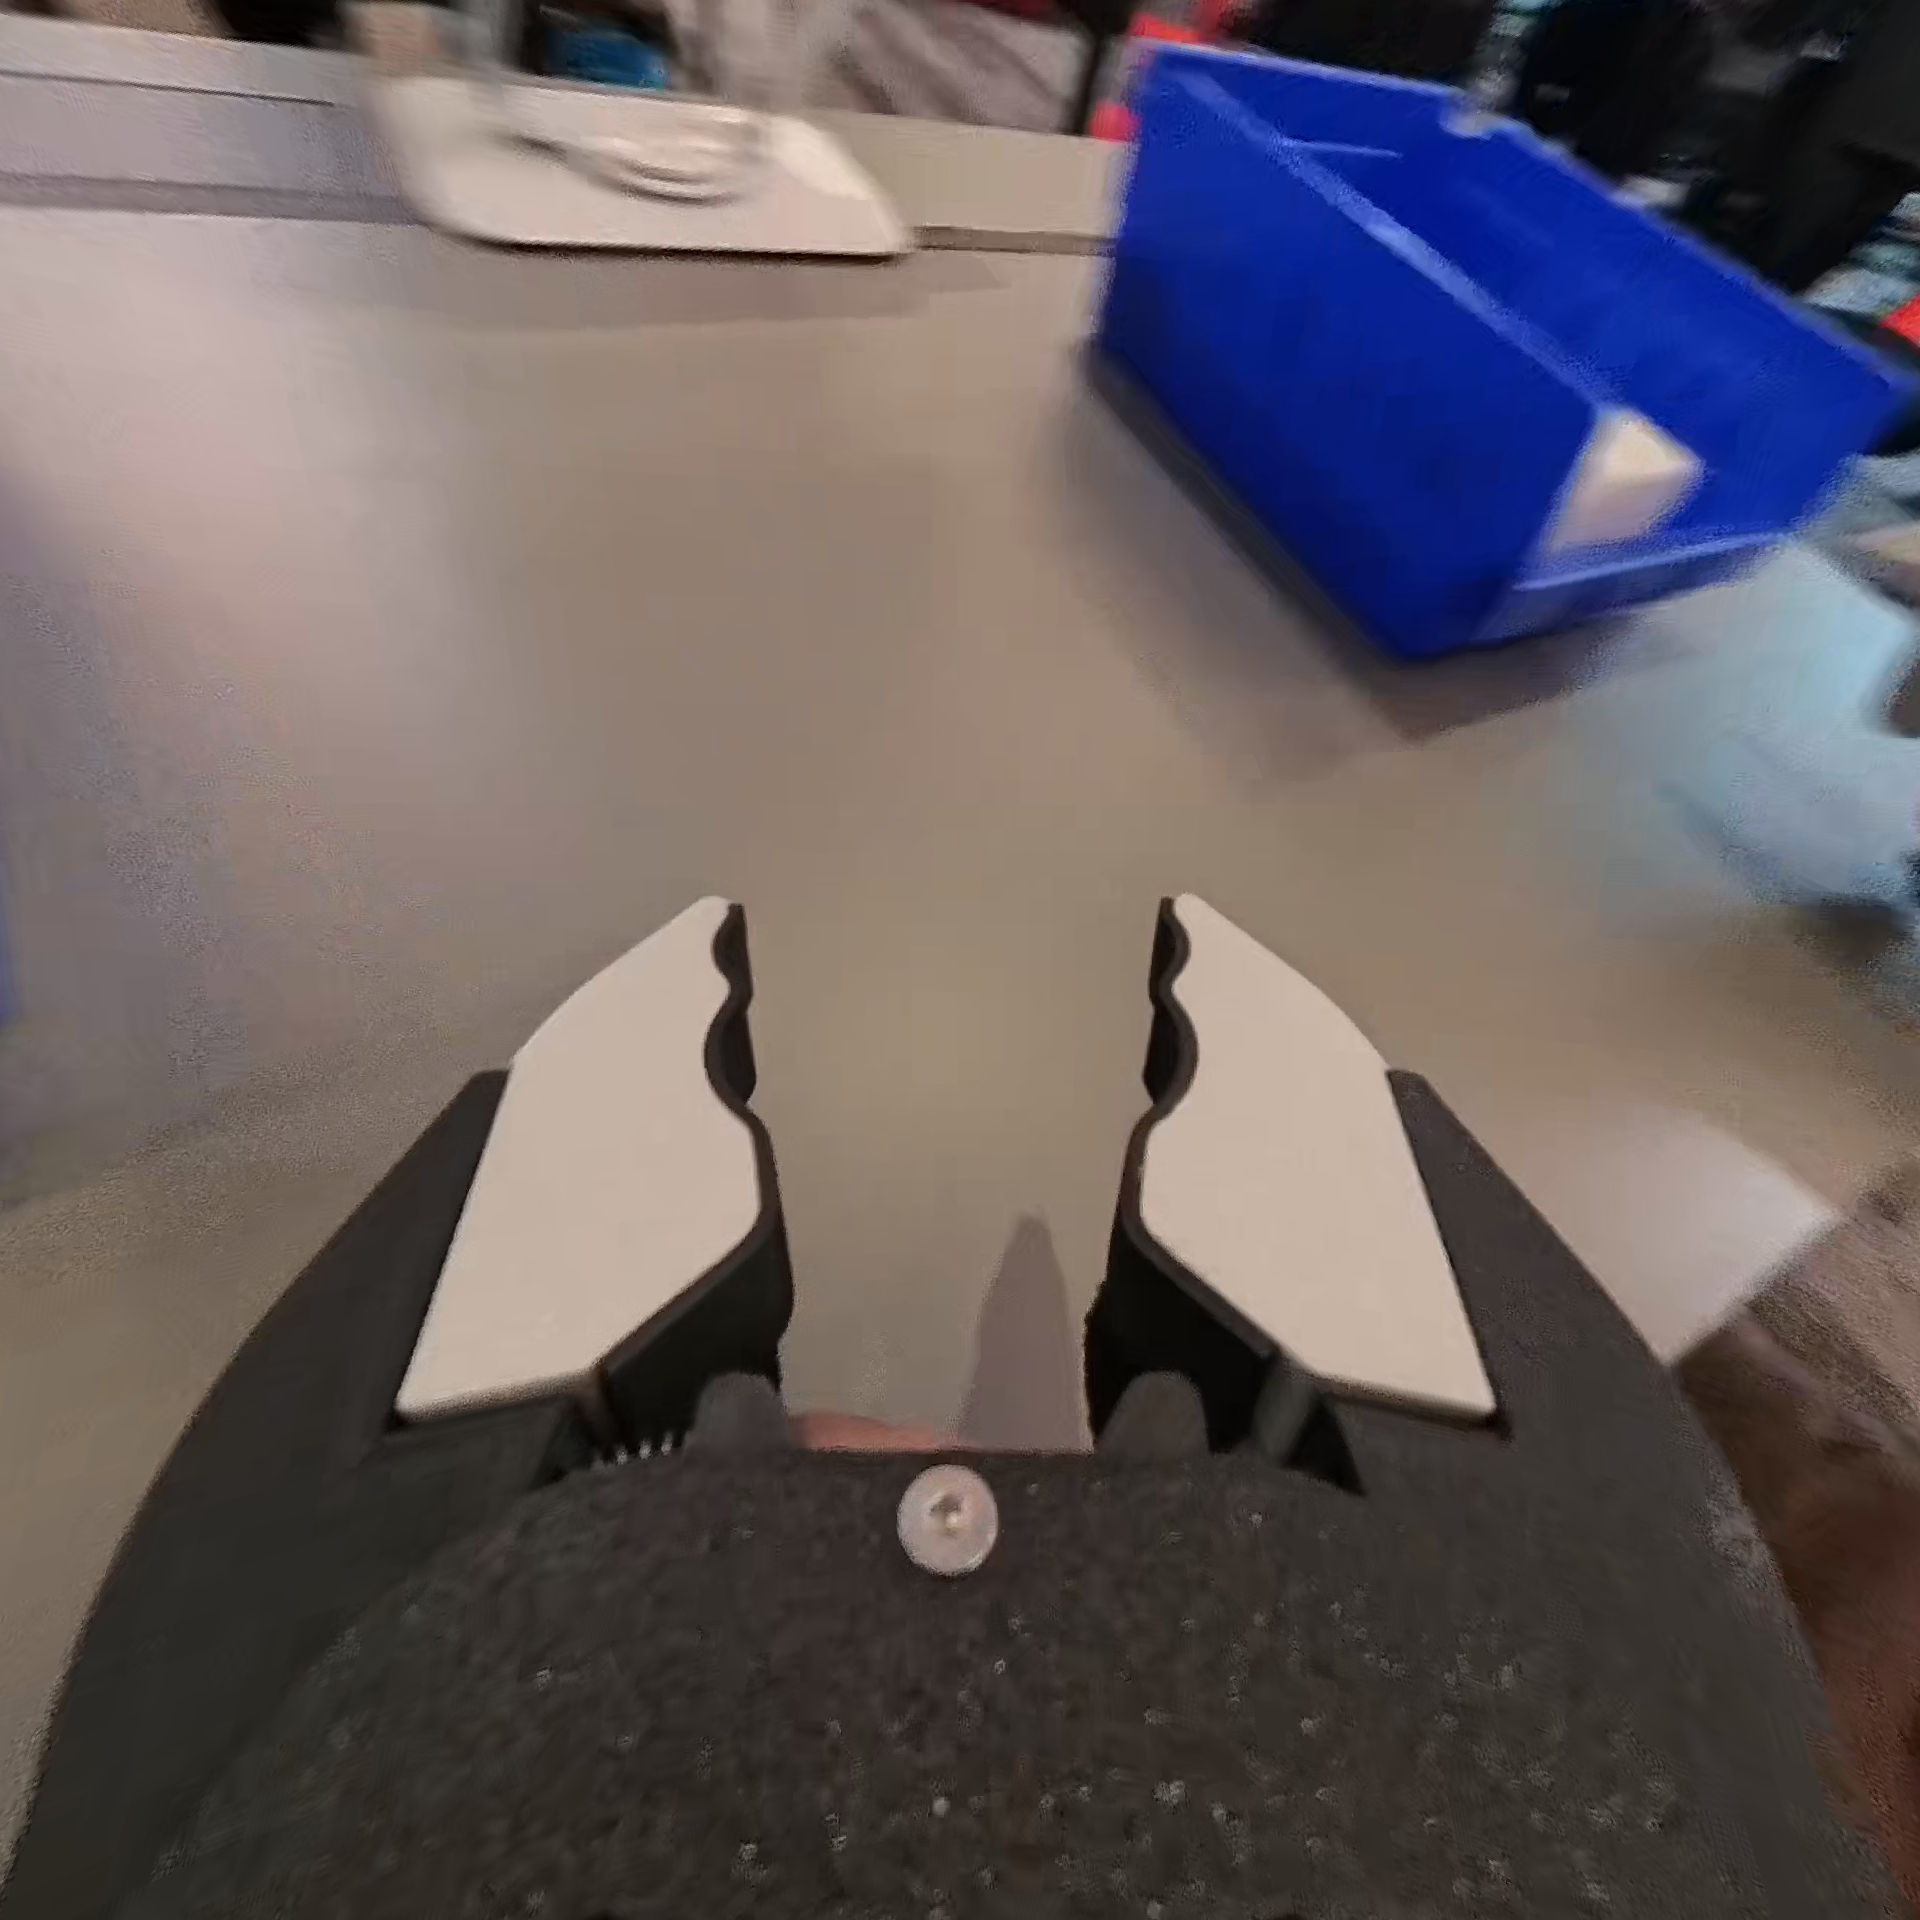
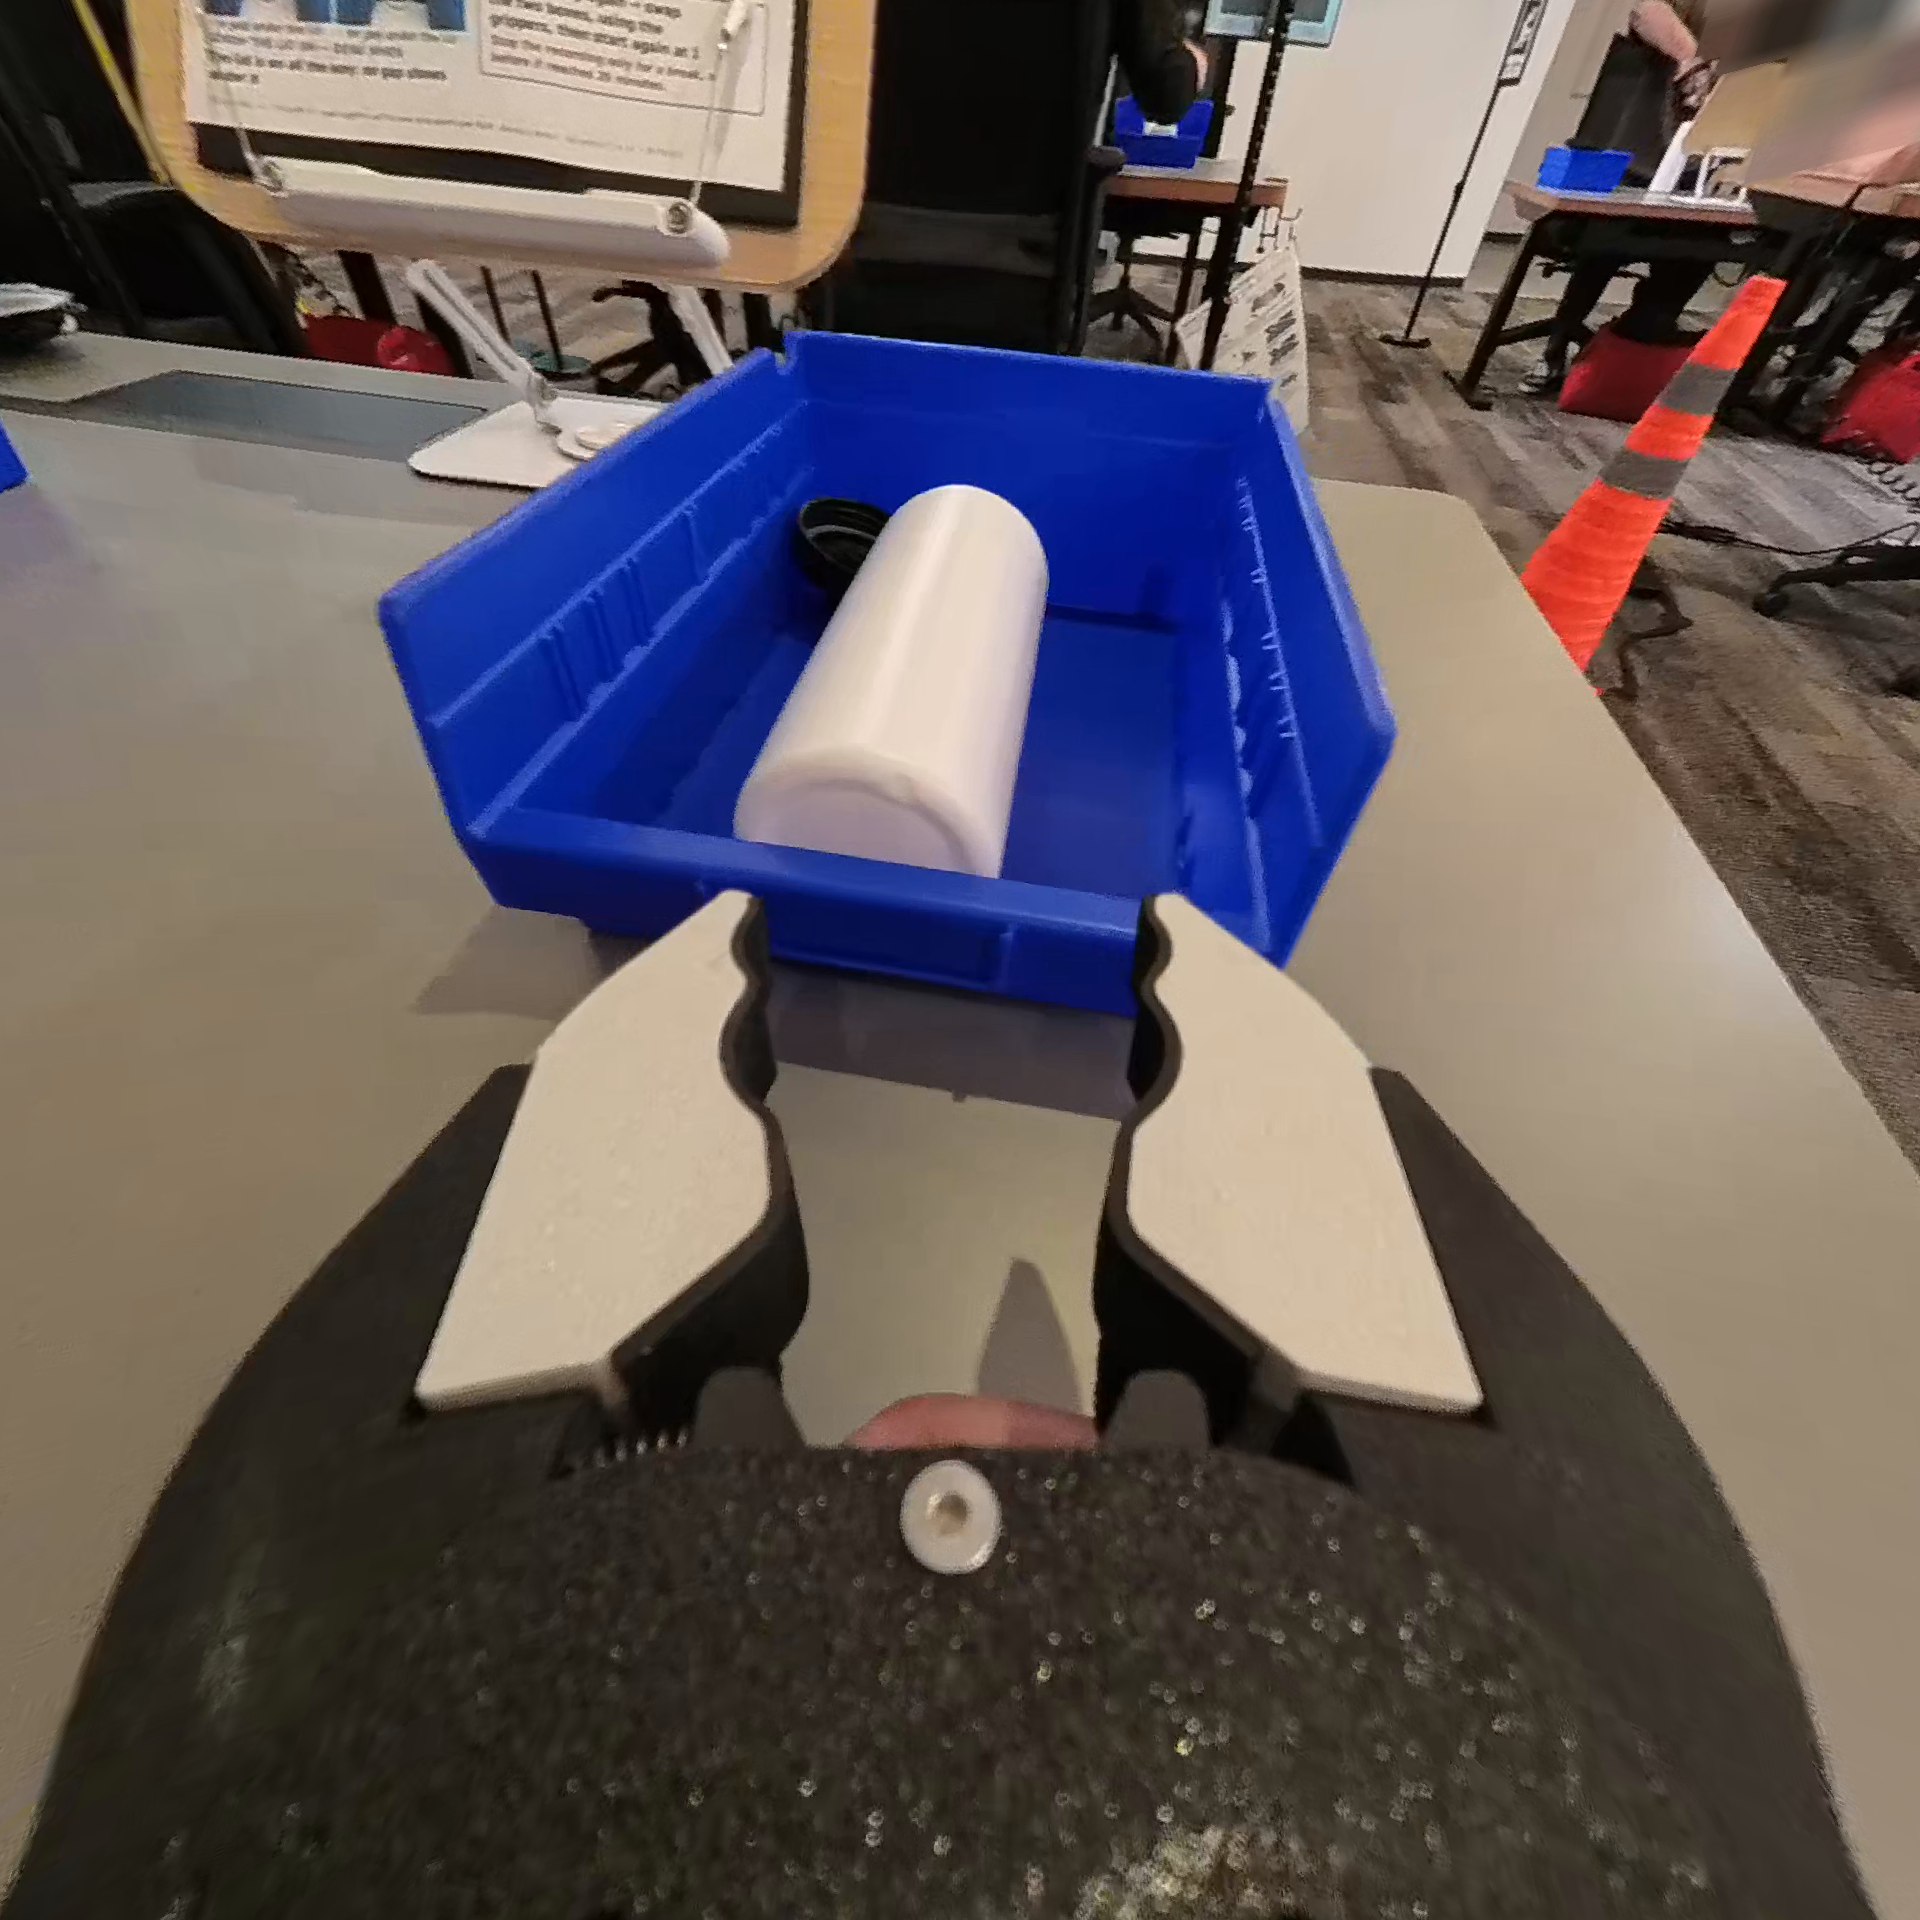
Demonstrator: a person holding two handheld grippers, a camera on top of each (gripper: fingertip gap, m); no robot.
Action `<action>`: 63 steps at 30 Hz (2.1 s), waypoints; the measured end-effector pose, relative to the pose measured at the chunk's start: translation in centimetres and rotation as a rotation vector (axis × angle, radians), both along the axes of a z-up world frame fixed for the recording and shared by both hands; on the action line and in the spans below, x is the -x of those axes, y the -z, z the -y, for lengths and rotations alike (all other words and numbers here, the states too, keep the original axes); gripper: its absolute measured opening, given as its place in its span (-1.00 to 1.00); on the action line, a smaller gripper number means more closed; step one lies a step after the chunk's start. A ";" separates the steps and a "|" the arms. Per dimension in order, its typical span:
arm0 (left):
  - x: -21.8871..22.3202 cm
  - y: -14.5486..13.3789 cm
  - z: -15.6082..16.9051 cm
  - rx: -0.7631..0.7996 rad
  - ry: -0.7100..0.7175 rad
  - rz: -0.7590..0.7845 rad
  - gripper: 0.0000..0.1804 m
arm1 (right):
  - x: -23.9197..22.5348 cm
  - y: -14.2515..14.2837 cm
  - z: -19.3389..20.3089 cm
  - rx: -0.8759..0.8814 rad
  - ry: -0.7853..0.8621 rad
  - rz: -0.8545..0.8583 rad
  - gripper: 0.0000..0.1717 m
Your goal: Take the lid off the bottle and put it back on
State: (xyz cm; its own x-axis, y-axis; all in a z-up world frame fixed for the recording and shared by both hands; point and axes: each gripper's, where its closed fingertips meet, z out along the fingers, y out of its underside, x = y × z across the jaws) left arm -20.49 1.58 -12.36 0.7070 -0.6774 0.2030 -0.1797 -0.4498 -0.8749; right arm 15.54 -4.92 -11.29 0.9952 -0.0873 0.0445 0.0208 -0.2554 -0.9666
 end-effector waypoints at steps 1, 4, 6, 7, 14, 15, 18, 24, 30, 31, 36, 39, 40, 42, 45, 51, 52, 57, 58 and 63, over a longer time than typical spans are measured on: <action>-3.5 -0.6 0.8 0.006 0.063 0.002 -0.19 | -0.4 0.2 0.0 0.007 0.009 0.000 -0.23; -13.1 -1.5 2.1 0.011 0.166 -0.042 -0.25 | -1.5 0.6 0.1 0.011 0.032 -0.043 -0.23; -18.5 -1.5 1.7 0.001 0.197 -0.062 -0.25 | -2.1 0.8 0.2 0.012 0.053 -0.084 -0.23; -20.6 -1.3 1.2 0.005 0.191 -0.084 -0.25 | -2.4 0.8 0.3 0.011 0.060 -0.103 -0.23; -26.2 0.7 -3.5 0.007 0.082 -0.194 -0.72 | -4.4 1.6 0.9 0.067 0.159 -0.096 -0.24; -26.1 0.7 -3.7 0.020 0.067 -0.188 -0.81 | -4.5 1.6 1.0 0.070 0.164 -0.095 -0.24; -24.5 0.8 -4.4 -0.006 -0.020 -0.244 -0.91 | -4.8 1.8 0.8 0.087 0.228 -0.096 -0.22; -20.8 0.7 -3.5 0.002 -0.103 -0.189 -0.95 | -3.2 2.2 0.2 0.114 0.258 -0.109 -0.20; -17.2 0.6 -1.4 -0.001 -0.092 -0.173 -0.95 | 1.5 2.2 -0.9 0.122 0.054 -0.221 -0.83; -16.4 0.5 -1.0 -0.012 -0.094 -0.182 -0.95 | 1.9 2.2 -0.7 0.135 0.079 -0.225 -0.86; -11.1 -1.0 -0.3 -0.109 -0.157 -0.178 -0.95 | 6.3 0.5 -1.0 0.095 0.061 -0.155 -0.95; -6.8 -2.3 -0.8 -0.140 -0.200 -0.198 -0.95 | 10.3 0.1 -1.9 0.068 0.018 -0.215 -0.95; -5.1 -2.7 -1.1 -0.160 -0.228 -0.209 -0.95 | 12.0 0.0 -2.5 0.067 -0.009 -0.216 -0.95; -1.5 -3.3 -1.8 -0.192 -0.286 -0.216 -0.95 | 15.4 -0.3 -3.9 0.066 -0.049 -0.178 -0.95; 3.1 -2.9 -3.0 -0.194 -0.353 -0.198 -0.95 | 19.9 -0.5 -6.2 0.058 -0.094 -0.136 -0.95; 8.2 0.2 -6.0 -0.149 -0.388 -0.231 -0.95 | 25.1 1.1 -10.6 0.073 -0.119 -0.050 -0.94; 8.5 0.3 -6.5 -0.167 -0.379 -0.221 -0.94 | 25.5 1.5 -11.0 0.075 -0.126 -0.023 -0.91; 7.6 -1.7 -6.4 -0.194 -0.258 -0.071 -0.12 | 27.2 1.1 -10.4 0.102 -0.314 -0.017 -0.58; 7.4 -3.5 -5.8 -0.255 -0.210 0.004 -0.08 | 27.3 0.7 -9.7 0.088 -0.359 -0.019 -0.53; 16.3 -10.1 -7.0 -0.420 -0.334 0.294 -0.43 | 26.7 -0.5 -5.2 -0.008 -0.524 0.072 -0.48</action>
State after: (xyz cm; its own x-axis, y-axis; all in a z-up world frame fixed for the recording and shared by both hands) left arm -36.77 8.58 -2.23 0.8497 -0.4935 0.1854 0.1877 -0.0455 -0.9812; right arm -11.17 0.30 -10.76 0.9000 0.4201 0.1161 0.2105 -0.1856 -0.9598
